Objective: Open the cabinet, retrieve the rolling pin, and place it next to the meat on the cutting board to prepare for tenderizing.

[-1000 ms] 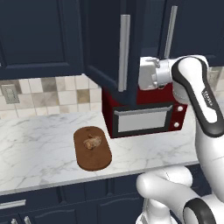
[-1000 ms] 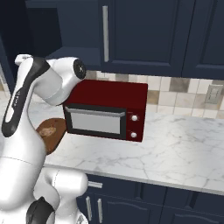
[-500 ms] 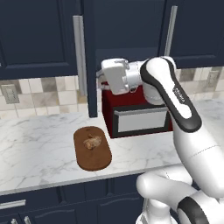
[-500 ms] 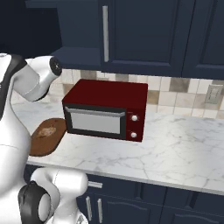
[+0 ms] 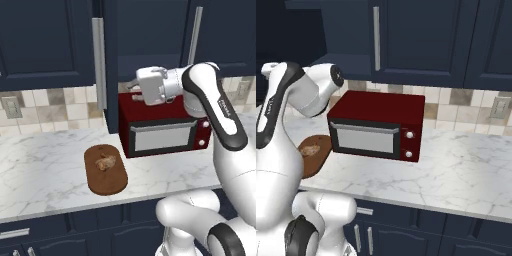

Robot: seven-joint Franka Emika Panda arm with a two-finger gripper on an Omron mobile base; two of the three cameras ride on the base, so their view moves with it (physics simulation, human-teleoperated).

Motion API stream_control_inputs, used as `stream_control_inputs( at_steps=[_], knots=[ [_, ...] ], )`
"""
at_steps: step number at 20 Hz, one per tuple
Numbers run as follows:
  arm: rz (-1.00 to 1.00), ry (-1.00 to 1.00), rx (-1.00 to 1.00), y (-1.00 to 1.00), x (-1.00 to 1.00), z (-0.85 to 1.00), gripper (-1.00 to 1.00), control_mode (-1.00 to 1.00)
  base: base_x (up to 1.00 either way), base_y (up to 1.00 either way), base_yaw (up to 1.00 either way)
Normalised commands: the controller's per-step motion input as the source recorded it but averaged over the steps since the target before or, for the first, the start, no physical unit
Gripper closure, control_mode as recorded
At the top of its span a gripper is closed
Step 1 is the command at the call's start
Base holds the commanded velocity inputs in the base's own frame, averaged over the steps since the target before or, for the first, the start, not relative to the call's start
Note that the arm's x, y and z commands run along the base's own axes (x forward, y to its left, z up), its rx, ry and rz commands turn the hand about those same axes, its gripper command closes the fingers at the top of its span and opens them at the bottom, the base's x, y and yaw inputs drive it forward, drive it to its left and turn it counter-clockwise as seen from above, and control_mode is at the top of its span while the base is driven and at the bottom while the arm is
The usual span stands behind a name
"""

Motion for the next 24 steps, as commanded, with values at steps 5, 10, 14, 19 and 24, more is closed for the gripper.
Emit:
stream_control_inputs(
  at_steps=[5, 10, 14, 19, 24],
  knots=[
    [-0.06, -0.16, -0.05, -0.84, -0.18, 0.0, -1.0, -1.0, 0.0, 0.0, 0.0],
    [-0.13, -0.15, -0.12, -0.81, -0.11, 0.11, -1.0, -1.0, 0.0, 0.0, 0.0],
    [-0.25, -0.13, -0.17, -0.59, -0.01, 0.18, -1.0, -1.0, 0.0, 0.0, 0.0],
    [-0.33, -0.09, -0.19, -0.54, -0.01, 0.19, -1.0, -1.0, 0.0, 0.0, 0.0],
    [-0.31, -0.07, -0.16, -0.55, -0.03, 0.19, -1.0, -1.0, 0.0, 0.0, 0.0]
  ],
)
